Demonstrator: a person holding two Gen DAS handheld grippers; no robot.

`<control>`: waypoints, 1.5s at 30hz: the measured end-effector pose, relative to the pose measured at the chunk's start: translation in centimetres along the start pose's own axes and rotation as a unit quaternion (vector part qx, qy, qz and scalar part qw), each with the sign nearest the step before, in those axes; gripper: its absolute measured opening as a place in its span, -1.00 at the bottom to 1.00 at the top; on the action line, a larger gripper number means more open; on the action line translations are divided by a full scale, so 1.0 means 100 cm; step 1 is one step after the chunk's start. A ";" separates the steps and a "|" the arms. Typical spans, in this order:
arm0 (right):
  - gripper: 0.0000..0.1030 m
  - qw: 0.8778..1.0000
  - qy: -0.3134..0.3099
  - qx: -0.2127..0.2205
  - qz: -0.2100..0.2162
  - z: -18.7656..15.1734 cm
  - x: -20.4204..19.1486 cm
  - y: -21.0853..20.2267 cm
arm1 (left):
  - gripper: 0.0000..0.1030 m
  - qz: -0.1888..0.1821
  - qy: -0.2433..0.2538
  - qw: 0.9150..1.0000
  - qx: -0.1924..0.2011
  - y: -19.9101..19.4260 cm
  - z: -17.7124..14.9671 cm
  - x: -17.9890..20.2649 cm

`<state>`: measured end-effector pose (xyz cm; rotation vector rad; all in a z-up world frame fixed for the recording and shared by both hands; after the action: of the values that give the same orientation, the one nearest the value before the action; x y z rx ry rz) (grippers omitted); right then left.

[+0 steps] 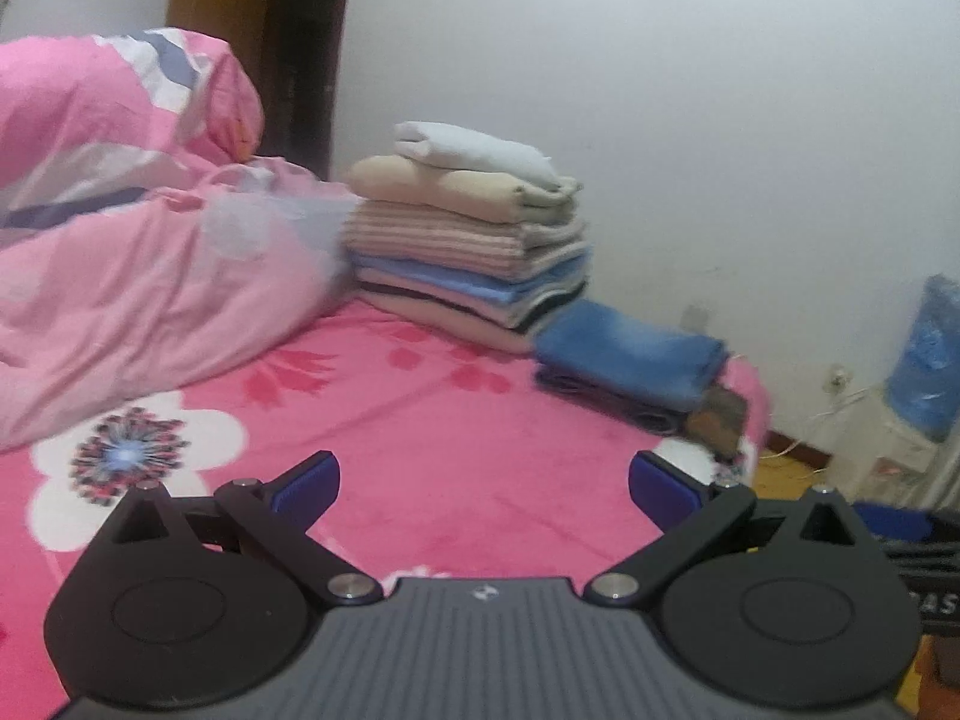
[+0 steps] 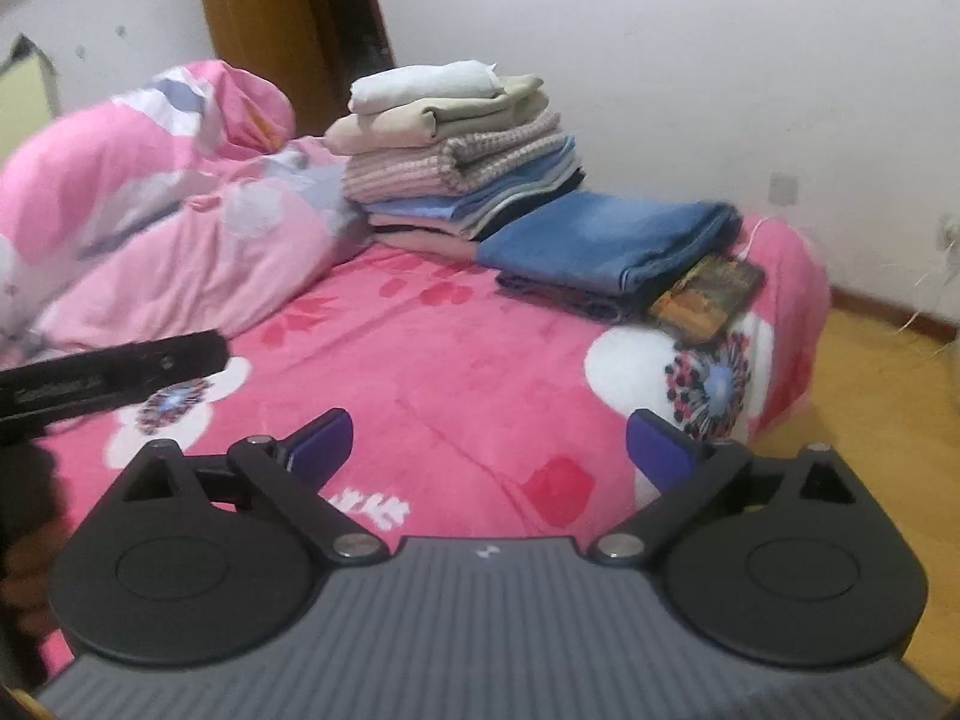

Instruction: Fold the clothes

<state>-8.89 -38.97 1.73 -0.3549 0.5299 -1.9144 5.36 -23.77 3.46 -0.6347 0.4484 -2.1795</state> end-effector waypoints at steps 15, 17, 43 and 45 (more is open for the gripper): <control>0.97 0.990 -0.042 -0.015 -0.133 -0.002 -0.041 0.014 | 1.00 0.099 0.017 0.995 0.009 0.003 -0.019 -0.008; 0.97 0.989 -0.038 -0.021 -0.138 -0.005 -0.040 0.016 | 1.00 0.105 0.025 0.994 0.012 0.003 -0.022 -0.007; 0.97 0.985 -0.024 -0.059 -0.163 -0.021 -0.028 0.016 | 1.00 0.117 0.046 0.992 -0.017 0.011 -0.045 0.007; 0.97 0.984 -0.025 -0.059 -0.166 -0.021 -0.027 0.016 | 1.00 0.115 0.045 0.992 -0.020 0.013 -0.046 0.008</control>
<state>-7.56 -36.64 -0.93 -0.5975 0.5804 -2.1914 3.02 -24.70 -0.68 -0.4820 0.5856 -1.9880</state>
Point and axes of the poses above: each gripper's, at about its wrist camera, not at the fingertips, and y roughly the way its jaws point, x to its right, z to its top, the point moved 3 cm from there along y, roughly the way its jaws point, and after that the axes turned 14 degrees about -y, right-handed, at the moved point
